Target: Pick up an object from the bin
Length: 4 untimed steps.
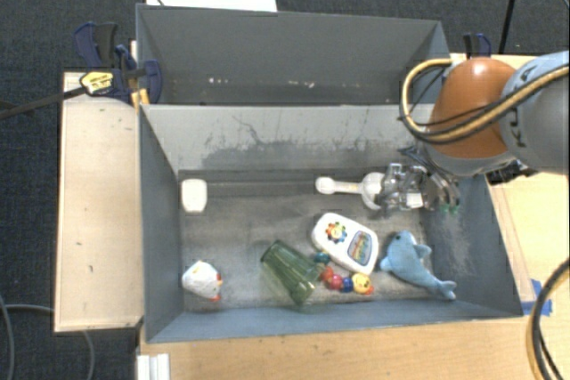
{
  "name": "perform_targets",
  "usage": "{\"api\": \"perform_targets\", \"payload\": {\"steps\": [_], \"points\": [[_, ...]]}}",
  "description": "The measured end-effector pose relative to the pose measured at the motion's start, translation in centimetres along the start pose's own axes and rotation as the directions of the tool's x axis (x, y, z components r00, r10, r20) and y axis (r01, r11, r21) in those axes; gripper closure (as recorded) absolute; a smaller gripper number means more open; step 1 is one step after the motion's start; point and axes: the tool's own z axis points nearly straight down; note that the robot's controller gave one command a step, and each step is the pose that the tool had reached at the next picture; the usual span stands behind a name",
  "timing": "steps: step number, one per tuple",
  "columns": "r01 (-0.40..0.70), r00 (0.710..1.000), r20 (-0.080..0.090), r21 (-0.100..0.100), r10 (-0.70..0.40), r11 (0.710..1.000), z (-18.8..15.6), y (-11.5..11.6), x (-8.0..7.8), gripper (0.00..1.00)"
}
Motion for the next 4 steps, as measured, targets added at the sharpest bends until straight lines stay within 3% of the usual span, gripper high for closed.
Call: {"api": "perform_targets", "payload": {"steps": [1, 4], "points": [[0.000, 1.000, -0.009, -0.001, 0.000, 1.000, -2.0, 0.0, 0.2, 1.00], [0.001, 1.000, -0.002, 0.000, -0.001, 1.000, -6.5, 0.0, 0.0, 1.00]]}}
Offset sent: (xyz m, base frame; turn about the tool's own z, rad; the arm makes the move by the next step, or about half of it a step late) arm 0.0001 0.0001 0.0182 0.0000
